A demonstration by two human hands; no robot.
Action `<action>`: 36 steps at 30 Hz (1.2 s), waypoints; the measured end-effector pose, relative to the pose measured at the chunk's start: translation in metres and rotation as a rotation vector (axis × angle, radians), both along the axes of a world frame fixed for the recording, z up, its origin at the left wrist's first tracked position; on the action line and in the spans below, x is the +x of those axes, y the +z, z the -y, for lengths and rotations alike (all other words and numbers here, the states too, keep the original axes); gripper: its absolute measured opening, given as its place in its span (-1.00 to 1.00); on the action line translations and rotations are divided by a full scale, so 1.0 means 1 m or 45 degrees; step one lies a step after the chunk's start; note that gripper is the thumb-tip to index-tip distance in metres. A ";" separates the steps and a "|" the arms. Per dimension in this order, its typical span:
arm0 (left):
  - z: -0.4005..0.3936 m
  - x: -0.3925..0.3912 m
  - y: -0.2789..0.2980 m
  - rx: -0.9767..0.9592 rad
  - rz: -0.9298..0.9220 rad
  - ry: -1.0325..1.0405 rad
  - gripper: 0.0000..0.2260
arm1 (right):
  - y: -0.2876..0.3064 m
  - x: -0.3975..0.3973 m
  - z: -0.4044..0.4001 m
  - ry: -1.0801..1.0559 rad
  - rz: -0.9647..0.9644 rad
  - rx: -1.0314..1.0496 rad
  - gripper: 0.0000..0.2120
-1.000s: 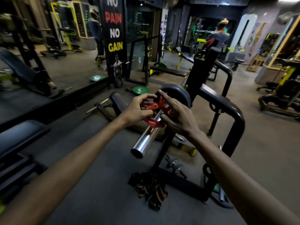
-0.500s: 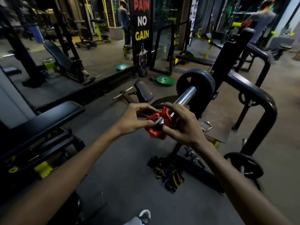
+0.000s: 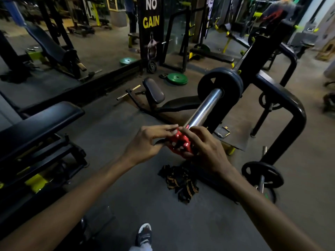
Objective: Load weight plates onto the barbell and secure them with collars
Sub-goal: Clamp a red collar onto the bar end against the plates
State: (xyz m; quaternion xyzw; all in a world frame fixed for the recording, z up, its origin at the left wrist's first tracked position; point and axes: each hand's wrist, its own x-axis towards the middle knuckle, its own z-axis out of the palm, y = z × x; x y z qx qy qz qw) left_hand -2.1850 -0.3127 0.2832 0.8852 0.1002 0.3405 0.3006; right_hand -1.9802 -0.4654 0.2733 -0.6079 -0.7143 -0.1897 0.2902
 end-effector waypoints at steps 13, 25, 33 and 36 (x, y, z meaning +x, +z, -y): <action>-0.044 0.059 -0.009 0.082 0.007 -0.167 -0.41 | 0.006 0.038 -0.021 -0.144 -0.063 -0.116 -0.02; -0.089 0.095 -0.041 0.274 0.190 -0.330 -0.60 | 0.036 0.076 -0.031 -0.234 0.255 -0.262 -0.12; -0.116 0.182 -0.036 0.322 0.173 -0.200 -0.55 | 0.033 0.116 -0.059 -0.559 0.313 -0.258 -0.12; -0.128 0.215 -0.033 0.494 0.125 -0.147 -0.47 | 0.029 0.134 -0.073 -0.674 0.356 -0.243 -0.07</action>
